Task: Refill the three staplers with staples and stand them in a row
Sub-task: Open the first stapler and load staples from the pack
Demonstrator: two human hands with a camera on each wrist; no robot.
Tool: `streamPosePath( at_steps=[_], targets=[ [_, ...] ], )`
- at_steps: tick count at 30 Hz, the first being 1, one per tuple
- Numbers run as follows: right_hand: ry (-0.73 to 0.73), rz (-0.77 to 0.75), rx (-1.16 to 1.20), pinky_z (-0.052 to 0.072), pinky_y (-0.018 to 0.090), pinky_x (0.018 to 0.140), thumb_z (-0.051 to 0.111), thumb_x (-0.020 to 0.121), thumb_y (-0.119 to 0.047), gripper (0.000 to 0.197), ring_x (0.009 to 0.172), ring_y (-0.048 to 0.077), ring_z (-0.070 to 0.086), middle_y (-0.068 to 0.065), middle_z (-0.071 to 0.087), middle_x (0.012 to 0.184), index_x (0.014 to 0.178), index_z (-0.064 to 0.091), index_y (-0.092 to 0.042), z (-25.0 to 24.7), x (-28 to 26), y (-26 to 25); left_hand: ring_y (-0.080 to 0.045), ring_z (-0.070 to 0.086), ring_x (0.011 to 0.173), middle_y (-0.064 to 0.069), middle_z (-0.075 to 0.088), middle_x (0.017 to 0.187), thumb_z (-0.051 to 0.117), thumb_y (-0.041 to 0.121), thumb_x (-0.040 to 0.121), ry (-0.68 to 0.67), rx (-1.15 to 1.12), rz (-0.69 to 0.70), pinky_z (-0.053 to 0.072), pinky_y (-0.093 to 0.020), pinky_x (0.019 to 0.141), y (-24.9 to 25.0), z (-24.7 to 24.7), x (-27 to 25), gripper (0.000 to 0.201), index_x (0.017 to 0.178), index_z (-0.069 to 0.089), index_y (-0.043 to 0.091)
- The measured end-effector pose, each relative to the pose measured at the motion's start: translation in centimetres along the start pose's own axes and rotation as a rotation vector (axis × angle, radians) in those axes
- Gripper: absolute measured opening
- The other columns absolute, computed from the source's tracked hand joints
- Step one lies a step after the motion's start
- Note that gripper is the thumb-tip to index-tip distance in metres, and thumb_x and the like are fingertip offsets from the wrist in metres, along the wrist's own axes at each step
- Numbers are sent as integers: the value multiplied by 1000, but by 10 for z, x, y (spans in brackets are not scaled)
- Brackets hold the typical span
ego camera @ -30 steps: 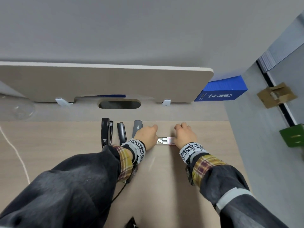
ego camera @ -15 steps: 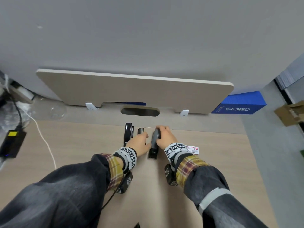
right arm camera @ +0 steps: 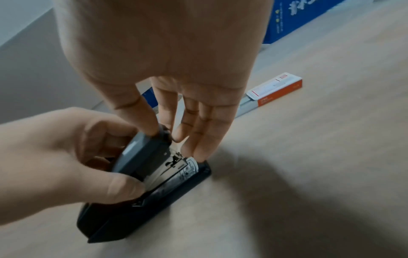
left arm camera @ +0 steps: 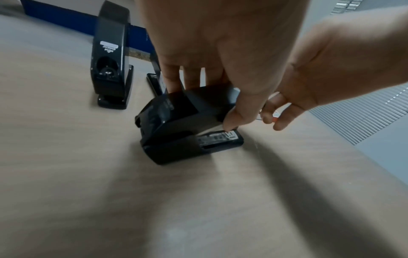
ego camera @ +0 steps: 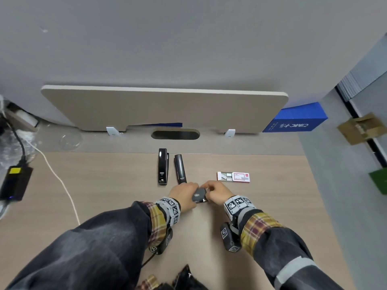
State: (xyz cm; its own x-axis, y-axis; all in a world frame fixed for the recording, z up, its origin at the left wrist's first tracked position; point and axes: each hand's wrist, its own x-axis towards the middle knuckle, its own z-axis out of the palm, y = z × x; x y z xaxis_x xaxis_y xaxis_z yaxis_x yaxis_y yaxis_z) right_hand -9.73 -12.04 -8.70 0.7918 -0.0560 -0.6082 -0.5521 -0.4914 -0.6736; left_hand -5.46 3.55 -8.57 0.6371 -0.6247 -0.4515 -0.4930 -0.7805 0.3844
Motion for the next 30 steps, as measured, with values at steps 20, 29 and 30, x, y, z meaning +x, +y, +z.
streamPosePath(
  at_steps=[20,29,30],
  targets=[
    [281,-26,-377,42,30,75,67,83,-32,19,97,21,58,0,62,102,100,64,-24,47,-28,42,-23,54,74,-11,59,83,62,-11,57,138,-653,-35,45,-29,61,-13,-22,-27,36,74,51,19],
    [311,-70,-488,43,29,73,67,84,-35,16,96,18,59,-4,60,100,98,64,-28,42,-26,37,-26,60,75,-1,63,83,73,8,52,52,-418,-46,51,-40,65,-46,-46,-50,38,72,49,32],
    [311,-73,-500,43,29,73,68,84,-36,16,95,18,59,-4,60,100,98,65,-28,41,-26,36,-23,58,72,1,61,80,74,6,54,51,-398,-52,49,-37,63,-47,-49,-52,39,71,48,30]
  ],
)
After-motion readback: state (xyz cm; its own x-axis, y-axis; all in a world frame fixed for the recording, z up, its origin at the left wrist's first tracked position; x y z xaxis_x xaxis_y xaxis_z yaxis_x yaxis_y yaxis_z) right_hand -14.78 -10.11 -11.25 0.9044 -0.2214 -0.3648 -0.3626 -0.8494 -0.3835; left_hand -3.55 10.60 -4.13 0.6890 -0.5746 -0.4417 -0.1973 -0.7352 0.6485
